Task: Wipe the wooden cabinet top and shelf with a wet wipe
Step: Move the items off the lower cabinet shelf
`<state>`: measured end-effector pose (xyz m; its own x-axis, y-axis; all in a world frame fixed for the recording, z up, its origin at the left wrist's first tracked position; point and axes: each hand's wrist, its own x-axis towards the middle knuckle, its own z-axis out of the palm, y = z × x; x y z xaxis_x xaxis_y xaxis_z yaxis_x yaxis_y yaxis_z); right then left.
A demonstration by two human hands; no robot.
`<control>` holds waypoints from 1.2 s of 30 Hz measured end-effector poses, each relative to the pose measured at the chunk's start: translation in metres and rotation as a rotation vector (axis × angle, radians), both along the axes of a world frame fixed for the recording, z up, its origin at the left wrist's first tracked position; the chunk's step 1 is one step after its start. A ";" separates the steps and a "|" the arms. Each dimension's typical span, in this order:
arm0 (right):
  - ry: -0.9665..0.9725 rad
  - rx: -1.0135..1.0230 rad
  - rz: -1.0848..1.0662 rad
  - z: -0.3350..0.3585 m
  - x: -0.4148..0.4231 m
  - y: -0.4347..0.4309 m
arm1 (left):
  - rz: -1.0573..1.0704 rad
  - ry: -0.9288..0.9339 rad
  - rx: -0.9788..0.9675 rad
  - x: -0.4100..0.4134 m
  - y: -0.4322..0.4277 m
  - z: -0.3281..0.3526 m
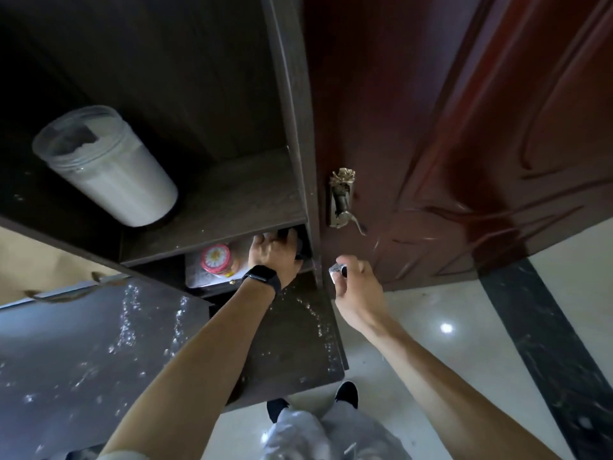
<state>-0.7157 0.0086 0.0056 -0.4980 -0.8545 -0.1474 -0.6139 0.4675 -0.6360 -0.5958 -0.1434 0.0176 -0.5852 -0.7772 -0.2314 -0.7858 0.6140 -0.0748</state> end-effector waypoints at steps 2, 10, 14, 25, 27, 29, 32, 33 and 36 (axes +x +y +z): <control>-0.005 -0.007 -0.010 -0.004 -0.004 0.010 | 0.026 0.017 0.012 -0.001 -0.001 -0.002; -0.045 -0.002 0.024 -0.011 -0.014 0.034 | 0.117 0.269 -0.135 0.015 0.058 0.015; -0.042 0.006 0.058 -0.017 -0.012 0.047 | 0.171 0.191 -0.028 0.015 0.079 0.005; -0.012 0.060 0.028 -0.015 -0.016 0.072 | 0.194 0.094 0.143 -0.007 0.042 0.004; -0.004 0.054 0.009 -0.014 -0.014 0.078 | 0.189 0.101 0.144 -0.012 0.032 0.005; -0.008 0.052 -0.014 -0.012 -0.009 0.084 | 0.179 0.093 0.141 -0.015 0.024 0.007; 0.011 0.058 -0.024 -0.005 0.004 0.084 | 0.180 0.148 0.187 -0.010 0.018 0.013; 0.024 0.059 -0.017 -0.001 0.010 0.081 | 0.178 0.188 0.196 -0.005 0.020 0.015; 0.092 0.044 0.030 0.010 0.032 0.060 | 0.145 0.222 0.140 0.023 0.036 0.024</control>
<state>-0.6840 0.0686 0.0153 -0.4855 -0.8630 -0.1401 -0.6829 0.4744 -0.5555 -0.5725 -0.1077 0.0412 -0.5189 -0.8258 -0.2210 -0.8536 0.4864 0.1865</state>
